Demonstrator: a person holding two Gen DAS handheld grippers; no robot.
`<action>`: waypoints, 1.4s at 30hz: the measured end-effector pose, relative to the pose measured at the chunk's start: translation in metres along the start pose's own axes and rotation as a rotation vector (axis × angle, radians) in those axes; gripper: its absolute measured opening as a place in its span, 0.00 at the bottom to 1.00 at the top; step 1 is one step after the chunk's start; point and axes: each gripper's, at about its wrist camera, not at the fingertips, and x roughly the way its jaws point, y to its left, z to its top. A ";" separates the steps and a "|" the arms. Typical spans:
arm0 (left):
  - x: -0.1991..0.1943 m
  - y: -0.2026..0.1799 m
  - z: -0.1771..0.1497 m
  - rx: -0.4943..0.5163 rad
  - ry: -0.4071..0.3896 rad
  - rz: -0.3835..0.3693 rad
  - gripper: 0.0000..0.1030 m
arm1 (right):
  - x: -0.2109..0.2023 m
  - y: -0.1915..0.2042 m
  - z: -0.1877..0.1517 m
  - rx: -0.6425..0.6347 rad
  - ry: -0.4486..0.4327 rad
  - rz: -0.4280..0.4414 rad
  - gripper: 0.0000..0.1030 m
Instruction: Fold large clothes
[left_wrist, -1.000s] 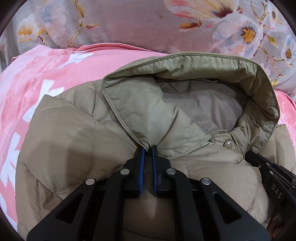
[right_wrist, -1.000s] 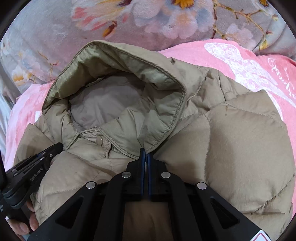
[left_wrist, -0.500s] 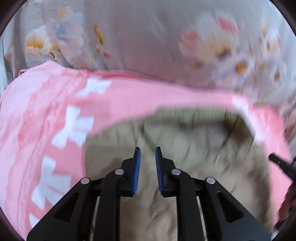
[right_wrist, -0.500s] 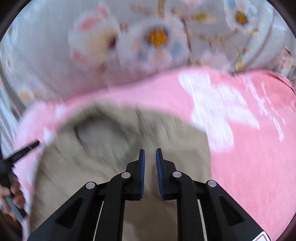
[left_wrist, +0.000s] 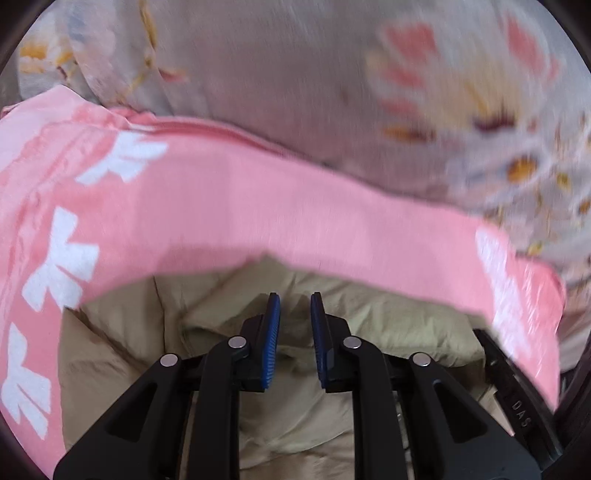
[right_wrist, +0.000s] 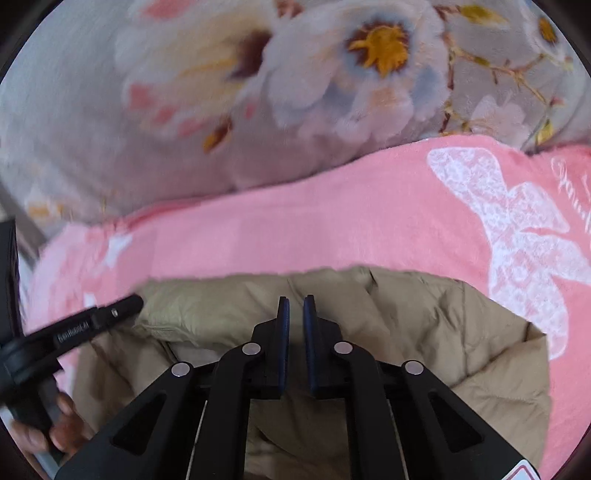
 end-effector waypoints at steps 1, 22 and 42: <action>0.002 0.001 -0.006 0.017 0.009 0.004 0.15 | 0.000 0.000 -0.005 -0.039 0.011 -0.017 0.03; 0.032 -0.008 -0.058 0.242 -0.036 0.143 0.13 | 0.032 0.004 -0.042 -0.216 0.084 -0.204 0.00; 0.034 -0.015 -0.062 0.266 -0.057 0.189 0.13 | 0.033 -0.008 -0.041 -0.156 0.065 -0.133 0.00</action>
